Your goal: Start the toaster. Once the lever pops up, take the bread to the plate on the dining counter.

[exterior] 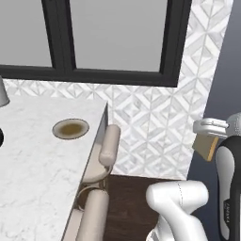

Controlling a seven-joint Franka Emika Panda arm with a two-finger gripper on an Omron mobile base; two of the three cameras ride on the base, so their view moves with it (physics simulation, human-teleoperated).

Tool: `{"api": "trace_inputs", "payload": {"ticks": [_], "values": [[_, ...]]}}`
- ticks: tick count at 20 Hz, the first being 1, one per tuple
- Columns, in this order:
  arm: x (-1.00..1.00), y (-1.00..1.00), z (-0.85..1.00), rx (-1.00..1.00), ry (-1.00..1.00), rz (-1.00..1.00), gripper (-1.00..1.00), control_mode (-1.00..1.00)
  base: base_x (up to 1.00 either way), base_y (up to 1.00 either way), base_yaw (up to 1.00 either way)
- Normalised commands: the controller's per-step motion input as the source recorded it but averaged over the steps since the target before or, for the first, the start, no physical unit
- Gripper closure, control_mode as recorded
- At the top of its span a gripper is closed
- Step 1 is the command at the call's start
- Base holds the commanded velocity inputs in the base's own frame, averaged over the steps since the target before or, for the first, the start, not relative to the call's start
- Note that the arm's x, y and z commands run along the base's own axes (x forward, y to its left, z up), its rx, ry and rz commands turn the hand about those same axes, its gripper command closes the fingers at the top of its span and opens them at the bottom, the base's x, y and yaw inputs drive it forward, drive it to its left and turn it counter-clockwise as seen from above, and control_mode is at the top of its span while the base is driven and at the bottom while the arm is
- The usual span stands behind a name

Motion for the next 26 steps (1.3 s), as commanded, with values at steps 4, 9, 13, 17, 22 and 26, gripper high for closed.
{"api": "trace_inputs", "payload": {"ticks": [4,9,13,17,22,26], "values": [[0.0,0.0,0.0,0.0,0.0,0.0,1.0,1.0,0.6,-0.45,0.54],[0.0,0.0,0.0,0.0,0.0,0.0,1.0,1.0,0.35,-0.61,0.65],[0.0,0.0,0.0,0.0,0.0,0.0,1.0,1.0,0.33,-0.56,0.71],[0.0,0.0,0.0,0.0,0.0,0.0,1.0,1.0,0.37,-0.63,0.66],[0.0,0.0,0.0,0.0,0.0,0.0,1.0,1.0,0.47,-0.87,0.48],[0.0,0.0,0.0,0.0,0.0,0.0,1.0,1.0,0.43,-0.81,0.41]]}}
